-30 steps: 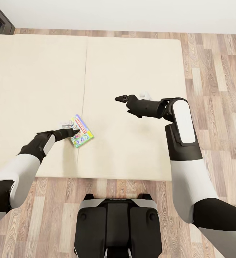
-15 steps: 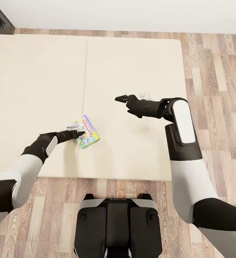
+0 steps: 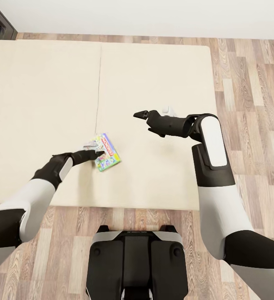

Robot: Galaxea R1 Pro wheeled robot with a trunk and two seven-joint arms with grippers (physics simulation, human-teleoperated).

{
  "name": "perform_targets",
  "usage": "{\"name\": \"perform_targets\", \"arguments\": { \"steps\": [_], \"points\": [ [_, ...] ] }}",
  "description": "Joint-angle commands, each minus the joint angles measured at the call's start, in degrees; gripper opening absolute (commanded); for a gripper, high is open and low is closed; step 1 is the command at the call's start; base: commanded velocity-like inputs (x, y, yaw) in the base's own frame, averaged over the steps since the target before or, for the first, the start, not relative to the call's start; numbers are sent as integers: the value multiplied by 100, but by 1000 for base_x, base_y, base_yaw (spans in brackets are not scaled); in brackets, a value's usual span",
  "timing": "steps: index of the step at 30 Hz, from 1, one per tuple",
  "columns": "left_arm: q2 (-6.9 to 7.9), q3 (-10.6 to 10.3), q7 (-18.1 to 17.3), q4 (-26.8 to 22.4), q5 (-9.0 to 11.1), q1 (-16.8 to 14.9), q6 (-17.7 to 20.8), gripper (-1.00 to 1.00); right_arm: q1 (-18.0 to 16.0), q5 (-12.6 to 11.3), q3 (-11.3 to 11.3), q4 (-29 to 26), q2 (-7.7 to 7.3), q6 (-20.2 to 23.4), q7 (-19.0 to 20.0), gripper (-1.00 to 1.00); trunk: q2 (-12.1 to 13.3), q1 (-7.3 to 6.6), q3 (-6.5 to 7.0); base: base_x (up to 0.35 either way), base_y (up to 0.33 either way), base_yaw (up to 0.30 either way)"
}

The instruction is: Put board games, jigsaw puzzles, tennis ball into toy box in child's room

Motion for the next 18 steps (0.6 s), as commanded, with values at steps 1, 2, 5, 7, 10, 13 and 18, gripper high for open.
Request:
{"name": "perform_targets", "arguments": {
  "steps": [1, 2, 5, 7, 10, 13, 18],
  "points": [
    [-25, 14, -13, -76, 58, -1, 68, 100, -4, -54, -2, -4, 0, 9, -60, 100, -9, 4, -6, 0, 0, 0],
    [-41, 14, -15, -113, 59, 1, 73, 100, -4, -54, -2, -4, 0, 9, -60, 100, -9, 4, -6, 0, 0, 0],
    [-117, 8, -13, -239, 56, 5, 97, 100, -4, -56, -2, -4, 0, 9, -55, 100, -9, 4, -6, 0, 0, 0],
    [-136, 7, -12, -262, 54, 6, 103, 100, -4, -57, -2, -4, 1, 9, -55, 100, -9, 4, -6, 0, 0, 0],
    [-166, 6, -12, -287, 55, 7, 110, 100, -4, -61, -2, -10, -1, 9, -56, 100, -9, 4, -6, 0, 0, 0],
    [-220, 5, -9, -298, 53, 8, 114, 100, -4, -70, -2, -23, -2, 10, -59, 100, -9, 4, -6, 0, 0, 0],
    [-289, 0, 8, -303, 49, 8, 128, 100, -4, -79, -2, -29, 2, 10, -60, 100, -9, 4, -6, 0, 0, 0]
  ]
}}
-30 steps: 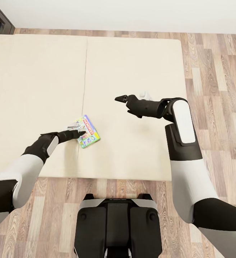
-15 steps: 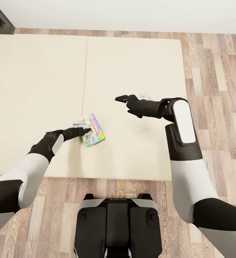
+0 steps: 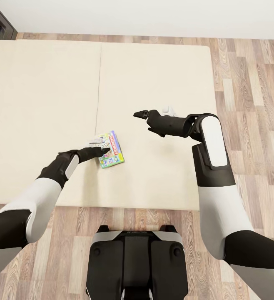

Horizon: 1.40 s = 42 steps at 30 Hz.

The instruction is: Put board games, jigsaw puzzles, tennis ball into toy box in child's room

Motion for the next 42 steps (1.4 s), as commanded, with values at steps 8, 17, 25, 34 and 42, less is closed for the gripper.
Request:
{"name": "perform_targets", "arguments": {
  "steps": [8, 17, 25, 34, 42],
  "points": [
    [-159, 11, 32, -5, 41, -1, 57, 100, -7, -61, -2, -19, 6, 9, -60, 100, -9, 3, -6, 0, 0, 0],
    [-286, 10, 40, -5, 35, -1, 57, 100, -7, -74, -2, -39, 2, 9, -60, 100, -9, 3, -6, 0, 0, 0],
    [-342, 10, 47, -5, 35, -1, 56, 100, -10, -73, -2, -40, 4, 9, -60, 100, -9, 3, -6, 0, 0, 0],
    [-484, -30, 57, -5, 27, -3, 52, 100, -7, -82, -2, -42, 1, 9, -59, 100, -9, 3, -6, 0, 0, 0],
    [-681, -180, 61, -5, 11, -6, 45, 100, -6, -82, -2, -52, -2, 9, -53, 100, -9, 3, -6, 0, 0, 0]
  ]
}}
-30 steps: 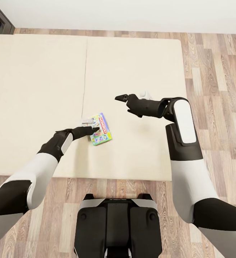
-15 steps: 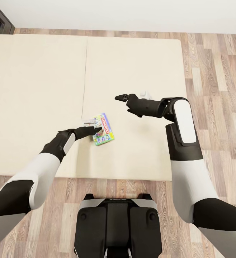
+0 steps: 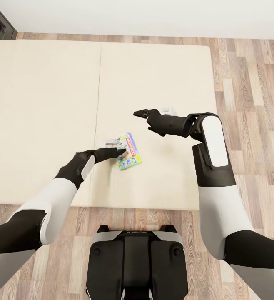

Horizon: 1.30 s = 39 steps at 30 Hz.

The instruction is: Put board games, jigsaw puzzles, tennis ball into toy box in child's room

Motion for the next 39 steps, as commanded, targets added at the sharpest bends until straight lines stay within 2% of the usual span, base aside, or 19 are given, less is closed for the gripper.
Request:
{"name": "perform_targets", "arguments": {
  "steps": [1, 15, 21, 27, 36, 39],
  "points": [
    [-35, -25, 4, -7, 54, -1, 52, 100, -3, -52, -2, -12, 2, 10, -59, 100, -9, 4, -6, 0, 0, 0],
    [-400, -69, 62, -7, 31, 3, 51, 100, -2, -58, -2, -135, -3, 10, -58, 100, -9, 4, -6, 0, 0, 0],
    [-540, -69, 229, -7, 32, 4, 51, 100, -2, -60, -2, -195, -14, 10, -58, 100, -9, 4, -6, 0, 0, 0],
    [-609, -85, 288, -7, 41, 3, 51, 100, -2, -60, -9, -201, -16, 10, -58, 100, -9, 4, -6, 0, 0, 0],
    [-654, -387, 312, -12, 50, -1, 70, 100, -2, -60, -10, -202, -16, 10, -58, 100, -9, 4, -6, 0, 0, 0],
    [-654, -421, 314, -14, 51, -3, 76, 100, -2, -60, -10, -202, -16, 10, -58, 100, -9, 4, -6, 0, 0, 0]
  ]
}}
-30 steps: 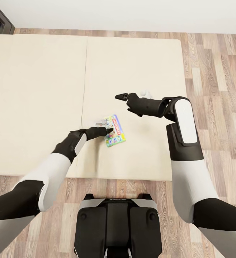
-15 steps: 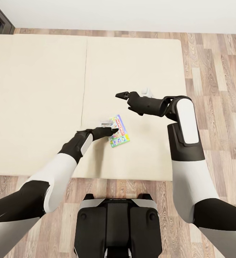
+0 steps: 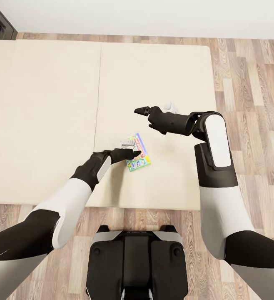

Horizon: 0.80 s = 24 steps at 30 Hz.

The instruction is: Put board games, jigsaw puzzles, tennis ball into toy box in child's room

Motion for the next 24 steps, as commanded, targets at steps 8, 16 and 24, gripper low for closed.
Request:
{"name": "perform_targets", "arguments": {
  "steps": [8, 16, 24],
  "points": [
    [0, -37, 6, -9, 56, -3, 60, 100, -4, -51, -2, -4, -16, 10, -59, 100, -9, 4, -6, 0, 0, 0],
    [0, -37, -13, -16, 56, 3, 46, 100, 16, -49, -2, -4, -24, 10, -59, 100, -9, 4, -6, 0, 0, 0],
    [0, -24, -27, -32, 56, 4, 34, 100, 42, -44, 3, -14, -34, 10, -59, 100, -9, 4, -6, 0, 0, 0]
  ]
}}
